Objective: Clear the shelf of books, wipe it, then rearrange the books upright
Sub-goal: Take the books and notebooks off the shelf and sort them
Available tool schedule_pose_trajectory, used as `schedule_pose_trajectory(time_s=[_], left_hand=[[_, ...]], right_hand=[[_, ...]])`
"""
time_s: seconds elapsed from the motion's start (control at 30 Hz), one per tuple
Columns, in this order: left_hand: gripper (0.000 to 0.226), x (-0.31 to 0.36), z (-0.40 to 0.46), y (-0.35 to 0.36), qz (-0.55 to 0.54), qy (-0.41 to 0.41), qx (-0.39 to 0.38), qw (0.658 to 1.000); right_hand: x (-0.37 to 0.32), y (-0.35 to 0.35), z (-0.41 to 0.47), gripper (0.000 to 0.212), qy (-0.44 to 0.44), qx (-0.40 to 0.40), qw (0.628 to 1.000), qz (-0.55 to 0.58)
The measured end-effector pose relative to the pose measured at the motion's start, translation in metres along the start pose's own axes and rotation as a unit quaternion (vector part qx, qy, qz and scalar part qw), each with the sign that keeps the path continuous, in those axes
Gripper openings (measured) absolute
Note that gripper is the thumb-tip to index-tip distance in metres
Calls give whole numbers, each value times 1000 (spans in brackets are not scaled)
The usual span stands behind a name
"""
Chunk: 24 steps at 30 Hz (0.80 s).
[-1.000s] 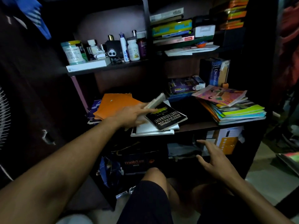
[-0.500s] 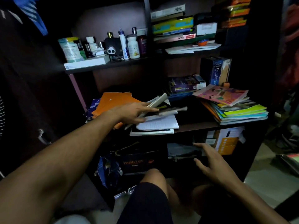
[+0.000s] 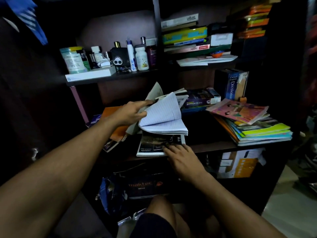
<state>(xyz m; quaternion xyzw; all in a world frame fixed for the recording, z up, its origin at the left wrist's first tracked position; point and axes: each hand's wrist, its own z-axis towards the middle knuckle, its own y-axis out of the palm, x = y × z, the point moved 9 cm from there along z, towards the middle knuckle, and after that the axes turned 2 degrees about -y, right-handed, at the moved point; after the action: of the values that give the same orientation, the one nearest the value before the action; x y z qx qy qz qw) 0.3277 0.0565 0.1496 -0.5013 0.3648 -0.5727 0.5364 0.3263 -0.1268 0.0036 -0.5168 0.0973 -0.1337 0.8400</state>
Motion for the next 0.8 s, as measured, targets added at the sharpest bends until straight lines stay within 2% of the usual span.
schedule_pose_trajectory(time_s=[0.1, 0.23, 0.3, 0.37, 0.4, 0.43, 0.57, 0.67, 0.8], left_hand=[[55, 8, -3, 9, 1, 22, -1, 1000], [62, 40, -12, 19, 63, 50, 33, 996], [57, 73, -26, 43, 115, 106, -4, 988], [52, 102, -44, 81, 198, 166, -61, 964], [52, 110, -49, 91, 225, 170, -73, 957], [53, 111, -48, 92, 232, 152, -64, 959], [66, 89, -28, 48, 171, 35, 62, 983], [69, 73, -18, 22, 80, -23, 123, 989], [54, 56, -14, 18, 32, -48, 172, 983]], right_hand=[[21, -12, -19, 47, -1, 34, 999, -28], [64, -36, -60, 48, 56, 65, 994, -64], [77, -46, -74, 40, 70, 65, 993, -68], [82, -53, -82, 34, 67, 62, 994, -64], [82, -56, -85, 32, 65, 61, 994, -61], [83, -57, -87, 32, 67, 61, 994, -60], [84, -55, -85, 40, 95, 43, 994, -42], [83, -56, -84, 41, 104, 45, 992, -49], [83, -58, -81, 44, 132, 47, 988, -68]])
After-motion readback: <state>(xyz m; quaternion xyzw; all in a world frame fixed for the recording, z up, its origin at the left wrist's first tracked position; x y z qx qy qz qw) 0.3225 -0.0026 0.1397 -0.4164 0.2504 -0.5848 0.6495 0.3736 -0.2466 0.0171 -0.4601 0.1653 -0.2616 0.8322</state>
